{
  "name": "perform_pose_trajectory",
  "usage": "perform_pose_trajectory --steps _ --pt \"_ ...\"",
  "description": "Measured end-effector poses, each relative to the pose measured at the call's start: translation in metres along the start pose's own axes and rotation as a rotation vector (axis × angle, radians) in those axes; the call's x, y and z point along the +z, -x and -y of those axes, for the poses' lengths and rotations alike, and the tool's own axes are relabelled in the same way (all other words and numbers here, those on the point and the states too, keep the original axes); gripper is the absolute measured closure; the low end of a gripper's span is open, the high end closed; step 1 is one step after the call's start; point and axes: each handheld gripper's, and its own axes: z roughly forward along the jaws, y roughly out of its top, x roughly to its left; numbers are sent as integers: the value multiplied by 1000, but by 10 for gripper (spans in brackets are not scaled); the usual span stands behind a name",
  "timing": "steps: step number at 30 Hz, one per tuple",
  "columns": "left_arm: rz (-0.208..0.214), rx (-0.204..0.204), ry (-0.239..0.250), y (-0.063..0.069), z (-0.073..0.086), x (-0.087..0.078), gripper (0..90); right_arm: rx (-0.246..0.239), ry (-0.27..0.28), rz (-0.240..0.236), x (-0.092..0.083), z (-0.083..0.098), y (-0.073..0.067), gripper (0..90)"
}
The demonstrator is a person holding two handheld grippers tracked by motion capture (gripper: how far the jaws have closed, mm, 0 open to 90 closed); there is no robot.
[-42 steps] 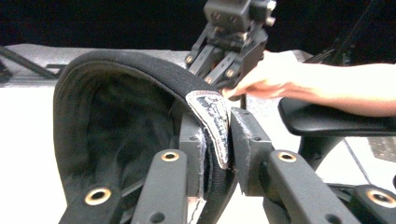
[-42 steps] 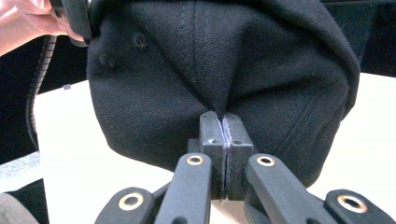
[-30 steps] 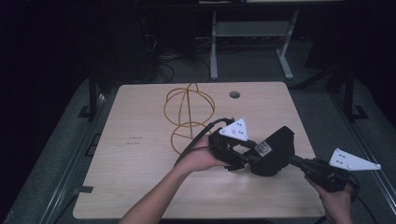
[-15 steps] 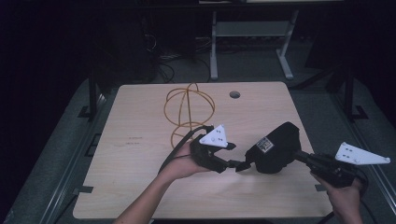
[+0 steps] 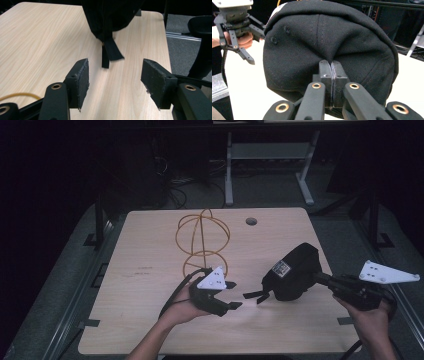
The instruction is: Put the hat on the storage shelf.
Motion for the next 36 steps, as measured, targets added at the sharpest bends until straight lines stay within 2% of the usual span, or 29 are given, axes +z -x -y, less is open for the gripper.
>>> perform_pose_trajectory --steps 6,14,23,36 --pt "-19 -12 -6 2 20 -2 378 -15 -15 -7 7 -16 2 894" --pt "-41 -17 -19 3 37 -3 375 -26 -21 -17 14 -35 2 894" --pt "-57 -14 -18 5 45 -4 367 -46 -22 -30 24 -59 1 894" --pt "-67 -22 -14 5 52 -4 358 -85 -8 -71 50 -108 -2 894"
